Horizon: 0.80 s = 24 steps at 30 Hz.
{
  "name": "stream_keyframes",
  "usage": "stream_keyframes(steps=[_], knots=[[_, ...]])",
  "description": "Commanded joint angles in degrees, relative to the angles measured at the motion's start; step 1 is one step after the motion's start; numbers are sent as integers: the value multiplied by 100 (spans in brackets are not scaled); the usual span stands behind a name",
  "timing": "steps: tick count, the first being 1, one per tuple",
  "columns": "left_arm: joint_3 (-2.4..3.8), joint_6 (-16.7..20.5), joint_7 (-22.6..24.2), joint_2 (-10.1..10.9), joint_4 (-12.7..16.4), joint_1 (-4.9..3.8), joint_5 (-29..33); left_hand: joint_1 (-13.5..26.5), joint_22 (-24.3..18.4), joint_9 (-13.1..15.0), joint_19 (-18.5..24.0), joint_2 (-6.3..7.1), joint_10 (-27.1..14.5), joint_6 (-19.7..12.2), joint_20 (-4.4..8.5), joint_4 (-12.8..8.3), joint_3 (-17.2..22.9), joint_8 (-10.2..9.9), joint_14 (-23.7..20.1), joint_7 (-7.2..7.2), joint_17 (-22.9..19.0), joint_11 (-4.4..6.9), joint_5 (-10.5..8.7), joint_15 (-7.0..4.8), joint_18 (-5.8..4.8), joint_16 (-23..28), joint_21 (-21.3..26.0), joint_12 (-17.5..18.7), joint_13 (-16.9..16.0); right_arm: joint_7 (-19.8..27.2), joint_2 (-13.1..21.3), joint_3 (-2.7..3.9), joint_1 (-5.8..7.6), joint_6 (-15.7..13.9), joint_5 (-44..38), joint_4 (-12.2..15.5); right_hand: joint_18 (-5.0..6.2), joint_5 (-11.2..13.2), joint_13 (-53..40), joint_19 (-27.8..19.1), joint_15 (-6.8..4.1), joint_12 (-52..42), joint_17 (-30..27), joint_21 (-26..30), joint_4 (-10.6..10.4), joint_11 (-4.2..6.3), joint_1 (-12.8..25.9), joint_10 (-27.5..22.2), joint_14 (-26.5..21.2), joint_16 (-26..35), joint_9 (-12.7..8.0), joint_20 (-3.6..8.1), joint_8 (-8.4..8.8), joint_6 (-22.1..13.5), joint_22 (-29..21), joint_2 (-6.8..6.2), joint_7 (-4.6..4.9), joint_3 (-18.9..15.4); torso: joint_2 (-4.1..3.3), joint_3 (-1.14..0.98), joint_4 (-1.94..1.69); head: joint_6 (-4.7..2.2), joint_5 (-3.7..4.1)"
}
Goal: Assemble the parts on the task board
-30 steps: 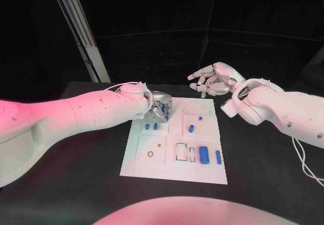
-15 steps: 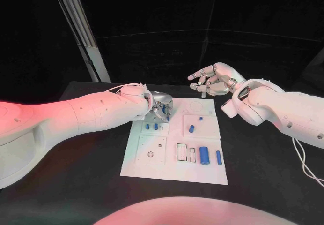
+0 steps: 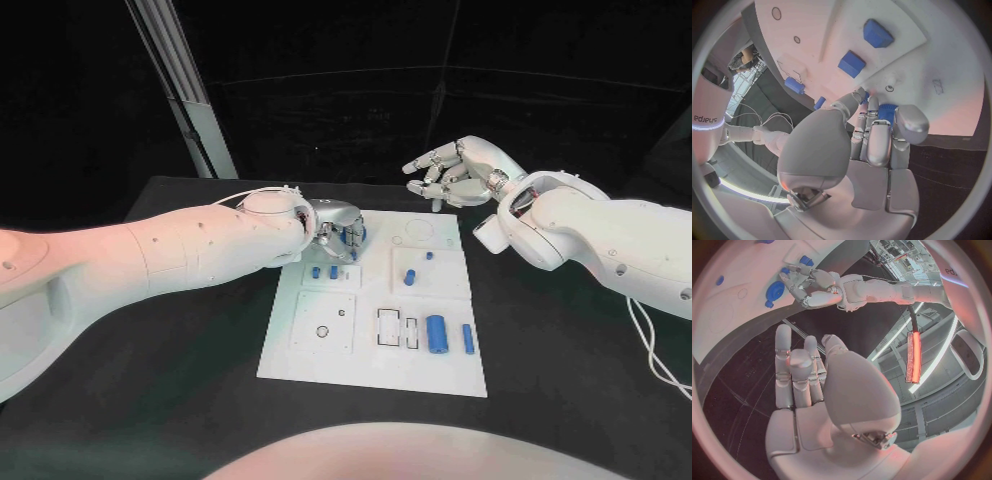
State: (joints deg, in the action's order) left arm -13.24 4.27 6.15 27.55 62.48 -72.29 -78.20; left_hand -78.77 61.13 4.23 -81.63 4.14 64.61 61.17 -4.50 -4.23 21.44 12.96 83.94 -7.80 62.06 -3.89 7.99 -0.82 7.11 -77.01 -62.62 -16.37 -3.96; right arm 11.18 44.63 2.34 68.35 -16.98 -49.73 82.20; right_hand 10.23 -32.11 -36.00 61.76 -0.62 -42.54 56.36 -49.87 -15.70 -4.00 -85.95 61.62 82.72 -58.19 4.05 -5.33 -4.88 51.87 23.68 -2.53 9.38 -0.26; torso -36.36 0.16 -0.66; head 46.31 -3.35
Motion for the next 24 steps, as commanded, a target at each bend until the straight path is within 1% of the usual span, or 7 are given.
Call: stream_keyframes(steps=[1,5,8,9,12,19,24], knots=[[32,305,132,122,168,-38,114,-21,9,-4,-55,-22,55,55,-3,-15,56,-26,138,-9,-14,6,4,-28,-73,-12,-27,48,-2,46,8,3,10,-41,1,15,31,-26,6,-3,6,-23,6,30,-2,-1,-53,-52,25,-3,0,-24,-16,-43,-5,-2,7,46,1,-2,-4,-12,-3],[88,335,121,270,317,-53,178,-14,22,-5,-55,-13,69,65,-4,-31,87,-40,136,-15,-27,2,3,-25,-75,-12,-38,74,-2,46,16,3,10,-41,1,15,30,-25,7,-1,7,-26,4,29,-7,-3,-51,-51,26,0,0,-24,-17,-42,-4,-1,8,51,1,-2,-9,-15,-17],[150,350,97,418,450,-60,211,-8,30,-5,-55,-9,83,75,-5,-41,107,-47,135,-18,-38,1,2,-23,-76,-11,-44,89,-2,45,24,3,10,-40,1,16,30,-25,7,-1,7,-26,4,29,-7,-3,-51,-51,26,0,0,-24,-17,-42,-4,-1,8,51,-2,0,-8,-20,-24],[165,349,89,456,481,-61,228,-8,30,-5,-55,-9,83,75,-5,-41,107,-47,135,-18,-38,1,2,-23,-76,-11,-44,89,-2,45,26,3,10,-40,1,17,30,-25,7,-1,7,-26,4,29,-7,-3,-51,-51,26,0,0,-24,-17,-42,-4,-1,8,51,-1,-1,-12,-22,-24],[198,342,58,588,581,-68,273,1,36,-5,-54,-2,97,86,-6,-49,125,-55,133,-19,-52,0,1,-22,-76,-9,-47,104,-3,45,34,3,10,-39,1,17,30,-25,7,-1,7,-26,4,29,-7,-3,-51,-51,26,0,0,-24,-17,-42,-4,-1,8,51,-4,0,-5,-23,-30],[223,273,-14,823,676,-76,309,8,47,-5,-54,5,112,98,-7,-59,145,-63,132,-18,-60,1,1,-22,-77,-9,-55,121,-4,44,48,3,10,-38,1,14,30,-25,7,-1,7,-26,4,29,-7,-3,-51,-51,26,0,0,-24,-17,-42,-4,-1,8,51,-8,5,2,-23,-34],[226,69,-50,900,673,-80,315,18,60,-4,-55,12,124,107,-7,-66,158,-70,131,-18,-67,1,-1,-22,-79,-10,-66,134,-4,43,46,3,10,-36,1,8,30,-25,7,-1,7,-26,4,29,-7,-3,-51,-51,26,0,0,-24,-17,-42,-4,-1,8,51,-10,1,7,-18,-34]])
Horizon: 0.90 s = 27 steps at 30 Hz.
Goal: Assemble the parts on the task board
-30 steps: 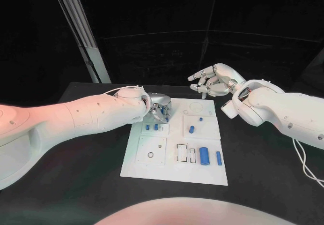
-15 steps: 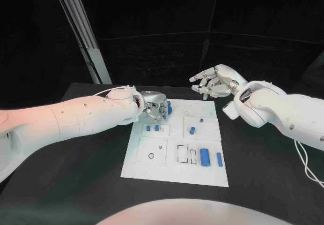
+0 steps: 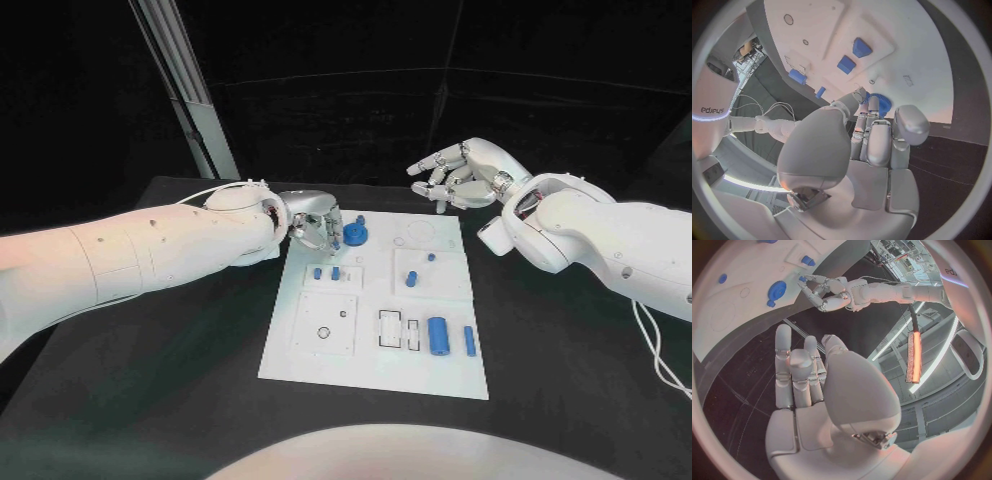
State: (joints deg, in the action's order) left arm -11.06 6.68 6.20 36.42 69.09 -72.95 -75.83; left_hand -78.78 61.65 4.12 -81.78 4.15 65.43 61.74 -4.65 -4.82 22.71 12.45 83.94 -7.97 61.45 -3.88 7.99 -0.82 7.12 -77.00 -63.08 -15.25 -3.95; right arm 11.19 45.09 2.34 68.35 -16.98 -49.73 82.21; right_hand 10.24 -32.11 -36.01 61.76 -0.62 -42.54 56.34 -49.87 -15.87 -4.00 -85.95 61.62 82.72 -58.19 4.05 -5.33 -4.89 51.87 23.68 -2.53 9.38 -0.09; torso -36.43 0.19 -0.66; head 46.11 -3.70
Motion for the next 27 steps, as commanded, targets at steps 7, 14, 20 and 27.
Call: stream_keyframes(steps=[7,14,20,27], knots=[[7,-422,-116,-4,-42,-14,80,28,9,6,-37,18,47,53,8,-9,36,-26,128,0,-21,0,-3,-22,-80,-6,-20,32,-5,43,-7,3,9,-32,2,2,30,-25,7,-1,7,-26,6,29,10,-3,-51,-51,26,0,0,-24,-17,-42,-4,-1,8,34,-8,2,14,10,-5],[6,-525,-184,-38,-113,-13,81,34,1,6,-34,19,50,54,7,-9,39,-29,126,0,-32,0,-3,-22,-78,-2,-11,37,-5,43,-8,3,9,-32,2,2,30,-25,7,-1,7,-26,6,29,10,-3,-51,-51,26,0,0,-24,-17,-42,-4,-1,8,34,-2,-3,13,15,-4],[4,-598,-200,-93,-165,-11,81,34,1,6,-34,19,50,54,7,-9,39,-29,126,0,-32,0,-3,-22,-78,-2,-11,37,-5,45,-17,3,9,-31,2,-3,30,-25,7,-1,7,-26,6,29,10,-3,-51,-51,26,0,0,-24,-17,-42,-4,-1,8,34,-5,-1,10,18,-1],[0,-640,-227,-158,-229,-4,80,41,5,5,-32,19,54,55,7,-9,46,-35,124,1,-40,0,-4,-21,-78,0,-13,47,-5,47,-23,3,9,-29,2,-6,30,-25,7,-1,7,-26,6,29,10,-3,-51,-51,26,0,0,-24,-17,-42,-4,-1,8,34,-6,-1,12,23,-2]])
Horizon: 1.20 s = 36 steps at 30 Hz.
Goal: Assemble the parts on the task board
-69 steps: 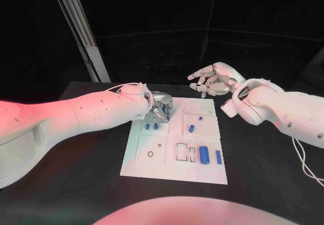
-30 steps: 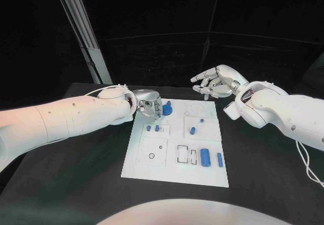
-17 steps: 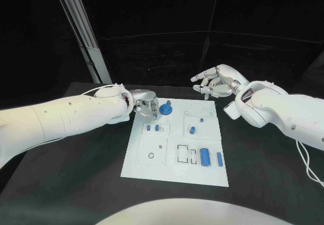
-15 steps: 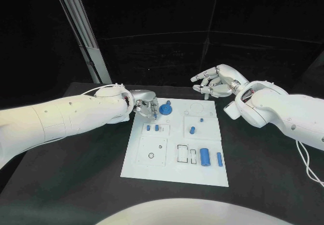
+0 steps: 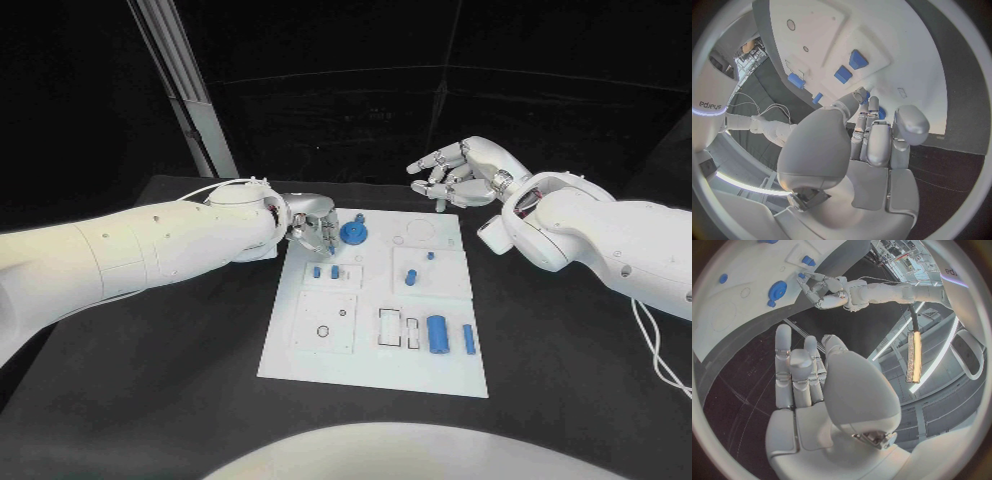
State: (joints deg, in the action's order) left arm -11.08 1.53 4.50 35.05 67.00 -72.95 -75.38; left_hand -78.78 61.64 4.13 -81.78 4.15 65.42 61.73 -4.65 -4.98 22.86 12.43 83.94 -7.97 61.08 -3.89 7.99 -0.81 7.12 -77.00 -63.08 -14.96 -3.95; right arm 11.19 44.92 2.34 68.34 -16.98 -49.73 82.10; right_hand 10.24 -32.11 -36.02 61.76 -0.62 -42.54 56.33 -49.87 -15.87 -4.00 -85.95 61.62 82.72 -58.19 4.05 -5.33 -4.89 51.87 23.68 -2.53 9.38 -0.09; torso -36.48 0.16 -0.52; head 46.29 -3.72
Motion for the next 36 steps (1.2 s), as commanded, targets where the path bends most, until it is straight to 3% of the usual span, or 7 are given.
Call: stream_keyframes(steps=[1,30,36], knots=[[2,-123,-65,-29,-30,-4,35,42,9,4,-33,19,55,56,6,6,32,-33,124,1,1,1,-4,-22,-79,-2,-17,19,-6,47,-6,3,10,-30,1,5,30,-25,8,-1,7,-26,7,29,10,-3,-51,-51,26,1,0,-25,-17,-42,-4,-1,8,34,-1,4,-1,4,-2],[-7,-317,-165,-145,-123,10,32,46,7,4,-29,21,65,61,6,1,40,-39,121,4,-16,3,-6,-23,-78,3,-13,28,-7,46,-19,3,9,-23,1,-10,30,-25,8,-1,7,-26,7,29,10,-3,-51,-51,26,1,0,-25,-17,-42,-4,-1,8,34,1,0,-6,30,4],[-7,-285,-180,-155,-143,10,32,102,15,-24,-14,65,23,-50,-5,-11,68,-147,115,-36,-37,-29,-7,-1,-79,-1,-10,120,0,47,-24,3,8,-23,1,-15,30,-25,8,-1,7,-26,7,29,10,-3,-51,-51,26,1,0,-25,-17,-42,-4,-1,8,34,1,1,-6,35,9]])
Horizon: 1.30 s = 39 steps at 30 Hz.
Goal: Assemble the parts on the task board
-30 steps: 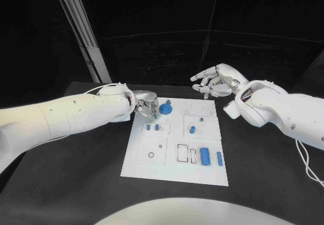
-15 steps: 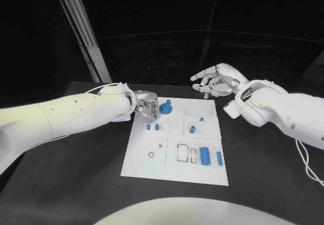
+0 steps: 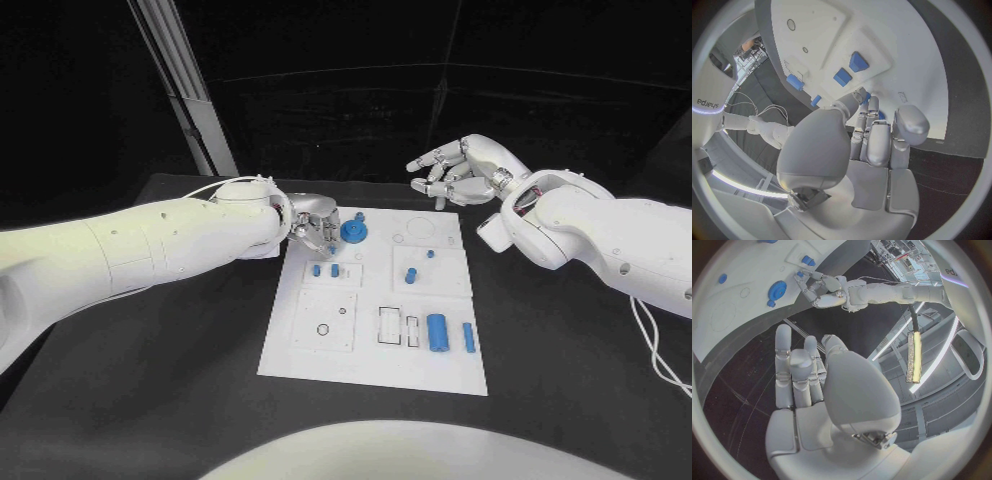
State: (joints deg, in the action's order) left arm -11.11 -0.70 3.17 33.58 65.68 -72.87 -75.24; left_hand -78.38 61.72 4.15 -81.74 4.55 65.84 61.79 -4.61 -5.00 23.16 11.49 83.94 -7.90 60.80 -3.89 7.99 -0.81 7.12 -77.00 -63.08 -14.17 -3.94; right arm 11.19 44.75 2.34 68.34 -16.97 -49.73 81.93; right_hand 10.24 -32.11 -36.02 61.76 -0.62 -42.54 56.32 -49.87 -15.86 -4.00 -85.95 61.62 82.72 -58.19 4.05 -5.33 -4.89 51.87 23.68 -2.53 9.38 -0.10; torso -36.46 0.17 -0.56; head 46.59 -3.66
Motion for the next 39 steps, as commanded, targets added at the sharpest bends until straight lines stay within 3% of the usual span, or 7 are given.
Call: stream_keyframes(steps=[1,13,24,26,29,35,39], knots=[[-4,-58,-52,-9,-14,3,19,84,13,-40,-15,46,-40,-131,-16,-11,45,-110,113,-66,-18,-45,-7,13,-81,-1,-12,73,4,46,-8,3,9,-23,2,1,30,-25,8,-1,7,-26,8,29,9,-3,-51,-51,26,1,0,-24,-17,-42,-4,-1,8,35,0,1,-1,5,2],[-4,25,-87,8,-28,3,21,187,22,-50,18,173,-93,-594,-74,-40,122,-462,92,-126,-105,-110,-9,68,-74,-2,6,244,-2,39,-6,3,8,-24,2,-11,29,-24,13,2,9,-35,-7,28,-2,-4,-49,-53,25,23,0,-24,-18,-43,-2,-7,9,54,4,-1,-1,-7,5],[-4,132,-65,77,2,3,15,201,22,-48,28,206,-85,-680,-82,-54,135,-521,82,-124,-149,-111,-10,70,-70,7,13,272,-7,-142,1,3,6,-13,-67,-108,25,-9,155,-65,23,128,-474,100,-9,-17,-97,-213,-153,568,5,-36,-39,-22,-33,-69,18,152,9,2,-3,-30,17],[-3,167,-59,126,27,3,40,201,20,-47,30,212,-88,-691,-82,-58,137,-529,81,-122,-150,-110,-10,70,-69,7,17,278,-6,-251,3,2,6,36,-169,-158,28,108,296,-76,21,306,-501,115,35,-20,-195,-326,-168,626,15,-34,-75,35,-38,-106,19,228,10,4,0,-31,15],[3,289,-9,259,86,-1,210,197,-26,-44,49,228,-97,-705,-83,-70,141,-540,82,-120,-142,-110,-11,70,-57,1,65,291,-6,-540,16,2,2,217,-584,-263,28,576,676,-39,23,783,-468,86,110,-41,-365,-517,-119,621,40,-27,-173,217,-20,-137,17,377,6,4,-4,-46,41],[79,600,495,582,118,-59,1606,184,-249,-12,168,229,-120,-588,-102,-100,182,-487,37,-164,-248,-145,-7,96,-8,45,308,336,-7,-1005,57,2,-77,514,-1845,-382,38,1013,1513,110,-26,1692,-234,-159,317,-2,-617,-156,145,319,65,42,-346,617,125,-182,-43,714,8,-5,5,-77,63],[95,801,1263,806,170,-89,3423,201,-1045,5,627,199,-226,-438,-164,-118,218,-419,-332,-244,-1142,-217,-15,161,162,504,1185,367,-8,-1238,87,2,-181,651,-2982,-343,19,1121,1995,88,-44,2257,114,-355,467,23,-615,101,240,-80,30,38,-352,757,261,-244,-70,944,-2,5,-3,-108,178]])
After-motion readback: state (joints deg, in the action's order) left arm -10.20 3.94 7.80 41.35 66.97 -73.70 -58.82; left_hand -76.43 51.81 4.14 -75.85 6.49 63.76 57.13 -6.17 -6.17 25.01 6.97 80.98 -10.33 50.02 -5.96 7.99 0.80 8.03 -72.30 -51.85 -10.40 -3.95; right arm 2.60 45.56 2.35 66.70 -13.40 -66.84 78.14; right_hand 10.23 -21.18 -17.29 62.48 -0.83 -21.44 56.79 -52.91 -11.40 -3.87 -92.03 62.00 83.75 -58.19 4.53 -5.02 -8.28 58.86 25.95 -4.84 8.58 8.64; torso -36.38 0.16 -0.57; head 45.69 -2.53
